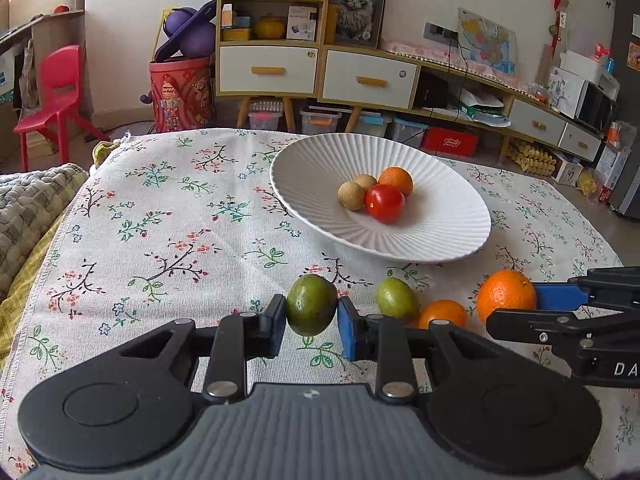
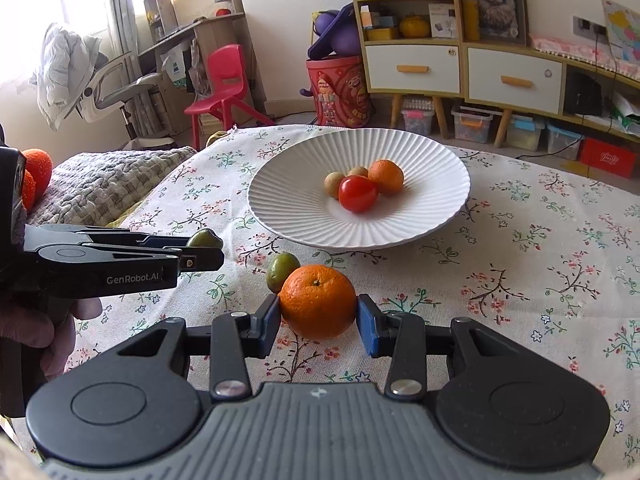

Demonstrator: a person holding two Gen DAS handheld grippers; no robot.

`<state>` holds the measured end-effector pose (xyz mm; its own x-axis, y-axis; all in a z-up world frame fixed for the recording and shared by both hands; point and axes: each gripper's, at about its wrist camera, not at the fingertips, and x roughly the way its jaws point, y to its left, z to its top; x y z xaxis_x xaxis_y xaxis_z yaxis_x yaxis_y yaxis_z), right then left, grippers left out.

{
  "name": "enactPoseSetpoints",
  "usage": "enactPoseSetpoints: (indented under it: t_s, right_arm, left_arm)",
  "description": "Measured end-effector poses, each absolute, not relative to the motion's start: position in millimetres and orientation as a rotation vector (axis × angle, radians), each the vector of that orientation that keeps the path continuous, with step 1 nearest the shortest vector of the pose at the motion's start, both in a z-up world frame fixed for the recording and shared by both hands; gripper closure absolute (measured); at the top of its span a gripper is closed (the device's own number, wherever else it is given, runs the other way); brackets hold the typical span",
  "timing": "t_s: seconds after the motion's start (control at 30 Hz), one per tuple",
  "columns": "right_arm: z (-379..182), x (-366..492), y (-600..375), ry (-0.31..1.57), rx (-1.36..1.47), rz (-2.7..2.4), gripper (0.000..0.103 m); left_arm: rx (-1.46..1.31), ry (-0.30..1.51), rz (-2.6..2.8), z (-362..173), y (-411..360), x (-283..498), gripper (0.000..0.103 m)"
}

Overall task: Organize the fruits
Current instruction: 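Grasp the green lime with the left tool while the right tool holds the mandarin, then carry the lime and mandarin in both tools over the white bowl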

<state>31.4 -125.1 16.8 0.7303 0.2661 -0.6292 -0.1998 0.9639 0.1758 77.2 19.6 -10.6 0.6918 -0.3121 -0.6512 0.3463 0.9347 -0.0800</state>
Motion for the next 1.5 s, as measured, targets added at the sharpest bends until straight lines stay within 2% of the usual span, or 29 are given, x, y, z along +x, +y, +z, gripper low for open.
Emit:
enactPoseSetpoints:
  t_s: [0.6,1.5]
  right_arm:
    - [29.5,59.7,-143.8,0.647,0.132,0.179,0.065]
    - [10.0,110.2,-157.3,0.674,0.028,0.239,0.065]
  left_arm:
    - [0.019,0.676,-0.385,7.3,-16.7,94.2,0.091]
    - [0.12,0.698,-0.414,-16.5,-60.9,132.5,0.091]
